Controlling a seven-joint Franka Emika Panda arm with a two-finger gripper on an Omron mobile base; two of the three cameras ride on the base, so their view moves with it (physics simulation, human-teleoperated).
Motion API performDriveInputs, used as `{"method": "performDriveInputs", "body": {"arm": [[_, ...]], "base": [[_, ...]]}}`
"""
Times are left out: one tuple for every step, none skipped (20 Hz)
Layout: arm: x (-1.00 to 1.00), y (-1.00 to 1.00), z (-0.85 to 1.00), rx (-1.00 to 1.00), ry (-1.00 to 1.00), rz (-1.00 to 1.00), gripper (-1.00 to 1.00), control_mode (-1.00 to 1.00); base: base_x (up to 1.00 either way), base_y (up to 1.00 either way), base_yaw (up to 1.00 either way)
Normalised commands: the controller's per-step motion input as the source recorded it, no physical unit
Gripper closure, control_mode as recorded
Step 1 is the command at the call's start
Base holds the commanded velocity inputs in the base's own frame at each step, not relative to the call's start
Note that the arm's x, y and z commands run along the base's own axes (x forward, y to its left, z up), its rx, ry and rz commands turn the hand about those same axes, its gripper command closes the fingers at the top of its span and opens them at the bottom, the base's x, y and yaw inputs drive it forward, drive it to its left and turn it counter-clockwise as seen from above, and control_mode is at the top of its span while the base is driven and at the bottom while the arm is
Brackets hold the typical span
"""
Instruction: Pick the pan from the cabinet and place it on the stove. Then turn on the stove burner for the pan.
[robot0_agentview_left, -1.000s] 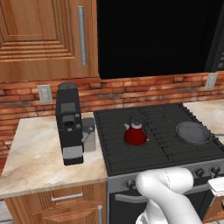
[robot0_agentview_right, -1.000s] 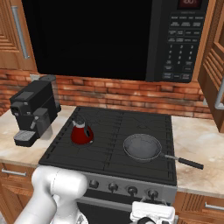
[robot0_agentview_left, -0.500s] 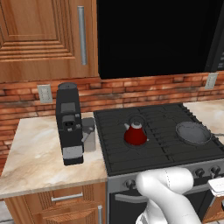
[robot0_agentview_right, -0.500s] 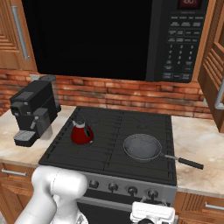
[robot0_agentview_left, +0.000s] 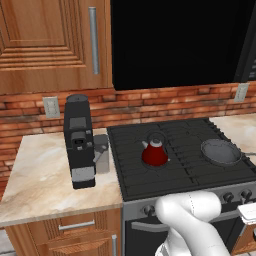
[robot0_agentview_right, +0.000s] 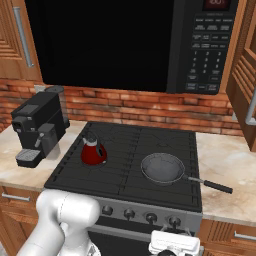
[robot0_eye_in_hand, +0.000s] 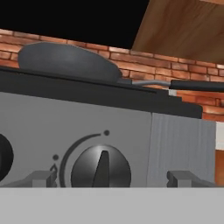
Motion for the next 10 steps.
{"method": "performDriveInputs", "body": {"arm": [[0.04, 0.02, 0.00, 0.00, 0.00, -0.01, -1.00, -1.00], [0.04, 0.03, 0.00, 0.00, 0.00, -0.01, -1.00, -1.00], [0.05, 0.03, 0.00, 0.00, 0.00, -0.01, -1.00, -1.00], [0.05, 0.03, 0.00, 0.00, 0.00, -0.01, -1.00, -1.00], [0.05, 0.05, 0.00, 0.00, 0.00, -0.01, -1.00, -1.00], [0.06, 0.05, 0.00, 0.00, 0.00, -0.01, -1.00, -1.00], [0.06, 0.05, 0.00, 0.00, 0.00, -0.01, -1.00, -1.00], [0.06, 0.08, 0.00, 0.00, 0.00, -0.01, -1.00, -1.00], [0.06, 0.09, 0.00, 0.00, 0.00, -0.01, -1.00, -1.00], [0.08, 0.10, 0.00, 0.00, 0.00, -0.01, -1.00, -1.00]], "base": [[0.00, 0.00, 0.00], [0.00, 0.00, 0.00], [0.00, 0.00, 0.00], [0.00, 0.00, 0.00], [0.00, 0.00, 0.00], [0.00, 0.00, 0.00], [0.00, 0.00, 0.00], [0.00, 0.00, 0.00], [0.00, 0.00, 0.00], [0.00, 0.00, 0.00]]}}
